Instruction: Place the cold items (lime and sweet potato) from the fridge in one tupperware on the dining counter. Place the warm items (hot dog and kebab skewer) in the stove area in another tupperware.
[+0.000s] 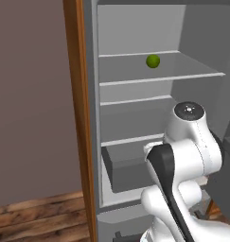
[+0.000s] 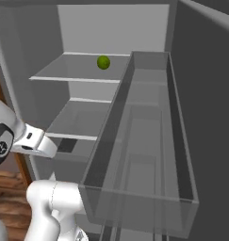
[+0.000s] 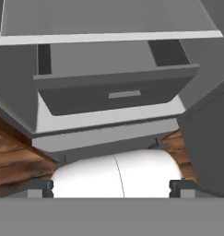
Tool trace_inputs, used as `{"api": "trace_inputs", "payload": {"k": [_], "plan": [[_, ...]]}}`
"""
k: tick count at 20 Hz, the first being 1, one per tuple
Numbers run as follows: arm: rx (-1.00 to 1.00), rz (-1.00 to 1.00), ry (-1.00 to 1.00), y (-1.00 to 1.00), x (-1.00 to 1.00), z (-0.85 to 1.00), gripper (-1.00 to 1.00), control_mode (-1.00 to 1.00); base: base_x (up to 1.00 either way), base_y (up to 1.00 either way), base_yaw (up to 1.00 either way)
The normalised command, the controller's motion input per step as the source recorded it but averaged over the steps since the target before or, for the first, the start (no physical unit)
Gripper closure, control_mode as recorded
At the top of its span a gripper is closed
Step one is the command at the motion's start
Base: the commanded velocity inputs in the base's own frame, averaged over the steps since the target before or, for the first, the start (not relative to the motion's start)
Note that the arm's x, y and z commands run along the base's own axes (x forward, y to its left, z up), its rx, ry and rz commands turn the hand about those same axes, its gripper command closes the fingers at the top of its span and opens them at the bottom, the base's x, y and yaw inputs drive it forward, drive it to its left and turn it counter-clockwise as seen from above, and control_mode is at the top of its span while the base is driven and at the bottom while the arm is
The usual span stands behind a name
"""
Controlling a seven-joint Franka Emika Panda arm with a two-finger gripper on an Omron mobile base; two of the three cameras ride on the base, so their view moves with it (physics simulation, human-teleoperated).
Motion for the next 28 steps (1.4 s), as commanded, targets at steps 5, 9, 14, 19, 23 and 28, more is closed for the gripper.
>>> {"api": "trace_inputs", "payload": {"k": [5, 9, 14, 19, 23, 28], "plan": [[0.01, 0.21, -0.11, -0.45, 0.55, 0.53, -1.00, -1.00, 0.00, 0.00, 0.00], [0.00, 0.09, -0.08, -0.38, 0.37, 0.81, -1.00, -1.00, 0.00, 0.00, 0.00], [0.00, 0.00, 0.00, -0.16, 0.55, 0.71, -1.00, -1.00, 0.00, 0.00, 0.00], [0.00, 0.00, 0.05, -0.04, 0.80, 0.60, -1.00, -1.00, 0.00, 0.00, 0.00], [0.00, 0.00, -0.11, -0.02, 0.60, 0.43, -1.00, -1.00, 0.00, 0.00, 0.00], [0.00, 0.00, -0.09, -0.14, 0.54, 0.35, -1.00, -1.00, 0.00, 0.00, 0.00]]}}
